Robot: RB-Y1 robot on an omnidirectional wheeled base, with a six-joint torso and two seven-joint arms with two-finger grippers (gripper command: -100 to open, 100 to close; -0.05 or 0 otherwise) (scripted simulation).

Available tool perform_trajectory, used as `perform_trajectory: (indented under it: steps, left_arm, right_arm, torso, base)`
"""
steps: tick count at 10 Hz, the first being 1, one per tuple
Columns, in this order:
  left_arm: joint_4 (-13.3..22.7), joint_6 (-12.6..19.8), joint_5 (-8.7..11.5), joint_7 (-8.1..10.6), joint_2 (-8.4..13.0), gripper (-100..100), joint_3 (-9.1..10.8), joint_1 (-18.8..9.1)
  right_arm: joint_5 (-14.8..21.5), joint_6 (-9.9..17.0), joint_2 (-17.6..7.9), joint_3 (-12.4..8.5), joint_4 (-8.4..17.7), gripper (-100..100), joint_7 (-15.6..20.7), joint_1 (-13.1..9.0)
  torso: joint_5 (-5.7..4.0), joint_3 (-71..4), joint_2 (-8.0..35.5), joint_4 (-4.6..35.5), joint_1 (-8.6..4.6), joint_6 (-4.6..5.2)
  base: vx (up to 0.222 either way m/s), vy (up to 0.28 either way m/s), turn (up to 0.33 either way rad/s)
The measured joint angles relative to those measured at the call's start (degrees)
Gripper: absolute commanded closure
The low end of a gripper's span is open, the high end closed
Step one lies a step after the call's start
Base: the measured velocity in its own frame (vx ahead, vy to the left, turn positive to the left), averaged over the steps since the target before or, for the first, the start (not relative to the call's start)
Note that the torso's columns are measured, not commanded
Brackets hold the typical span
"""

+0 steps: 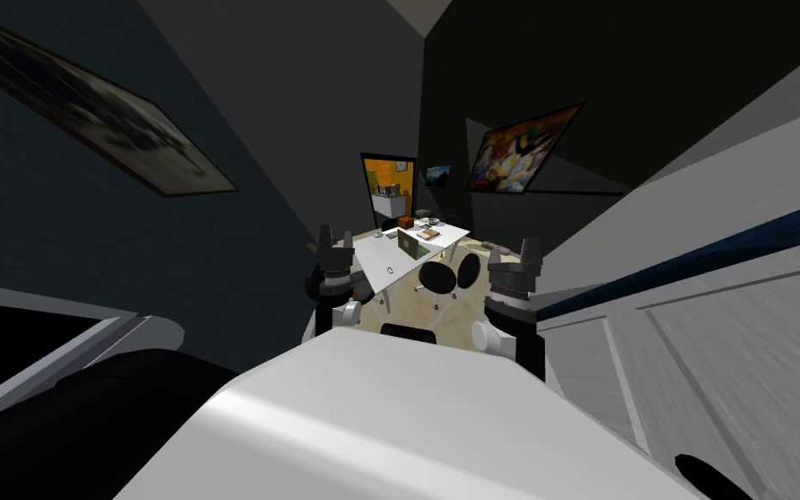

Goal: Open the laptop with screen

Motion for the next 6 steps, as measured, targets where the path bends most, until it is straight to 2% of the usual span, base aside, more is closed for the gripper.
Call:
perform_trajectory:
  steps: [2, 6]
  left_arm:
    - [0.00, 0.00, 0.00, 0.00, 0.00, 0, 0.00, 0.00]
    - [-0.01, 0.00, 0.00, 0.00, 0.00, 0, 0.00, 0.00]
  right_arm:
    - [0.00, 0.00, 0.00, 0.00, 0.00, 0, 0.00, 0.00]
    - [0.00, 0.00, 0.00, 0.00, -0.01, 0, 0.00, 0.00]
  torso:
    - [0.00, -12.00, 5.97, 6.00, 0.00, 0.00]
    - [0.00, -45.36, 22.69, 22.68, 0.00, 0.00]
  base:
    - [0.000, 0.000, 0.000]
    - [0.000, 0.000, 0.000]
